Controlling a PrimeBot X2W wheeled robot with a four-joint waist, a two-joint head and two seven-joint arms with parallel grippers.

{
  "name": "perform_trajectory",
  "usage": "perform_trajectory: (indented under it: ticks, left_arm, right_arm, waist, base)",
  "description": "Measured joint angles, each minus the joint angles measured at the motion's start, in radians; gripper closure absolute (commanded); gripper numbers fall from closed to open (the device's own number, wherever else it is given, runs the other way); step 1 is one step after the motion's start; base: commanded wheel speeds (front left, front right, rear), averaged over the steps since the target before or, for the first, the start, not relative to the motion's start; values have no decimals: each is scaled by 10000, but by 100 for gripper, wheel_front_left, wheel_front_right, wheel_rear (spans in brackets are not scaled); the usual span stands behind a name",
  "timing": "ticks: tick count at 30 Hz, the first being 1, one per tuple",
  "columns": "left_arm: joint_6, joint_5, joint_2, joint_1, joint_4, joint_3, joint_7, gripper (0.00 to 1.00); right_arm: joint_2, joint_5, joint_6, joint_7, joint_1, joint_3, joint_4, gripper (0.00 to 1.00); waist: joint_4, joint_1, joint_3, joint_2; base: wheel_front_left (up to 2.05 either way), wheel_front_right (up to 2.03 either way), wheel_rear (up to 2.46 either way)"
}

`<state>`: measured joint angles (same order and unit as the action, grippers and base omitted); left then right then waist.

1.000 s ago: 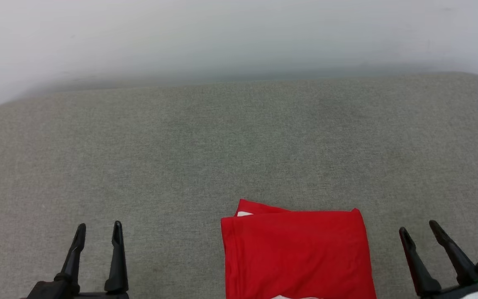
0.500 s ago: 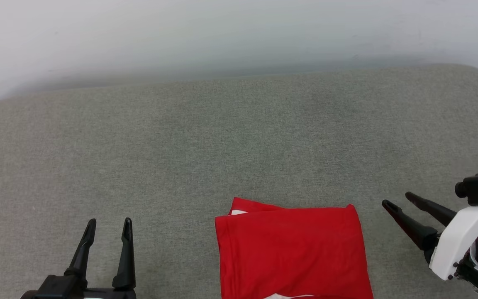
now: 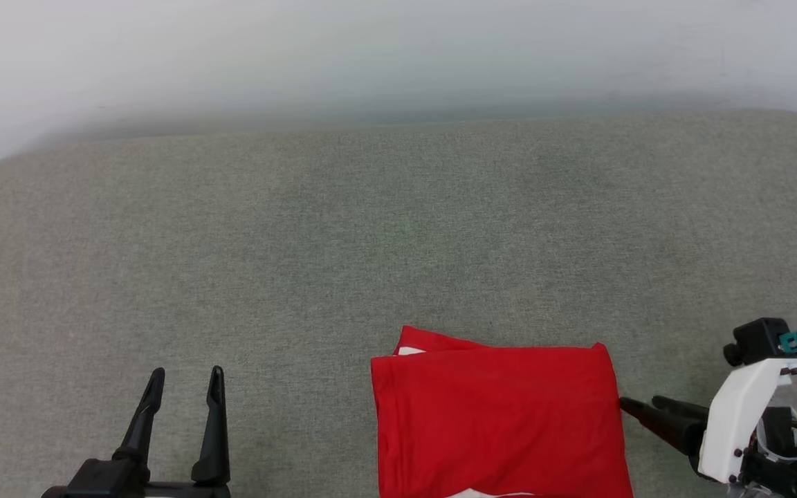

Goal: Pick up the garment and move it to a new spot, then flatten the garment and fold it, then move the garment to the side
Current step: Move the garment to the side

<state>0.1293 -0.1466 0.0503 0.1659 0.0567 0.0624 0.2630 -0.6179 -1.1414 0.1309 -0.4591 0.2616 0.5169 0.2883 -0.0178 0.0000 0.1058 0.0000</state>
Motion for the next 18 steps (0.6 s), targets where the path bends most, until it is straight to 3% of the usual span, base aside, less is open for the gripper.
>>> perform_trajectory:
  ticks: [18]
  left_arm:
    - [13,29,2,-174,-188,-393,0,0]
  right_arm:
    - [1269,132,4,-520,492,58,1530,0]
  waist:
    - [549,0,210,0]
  base:
    - [0,0,0]
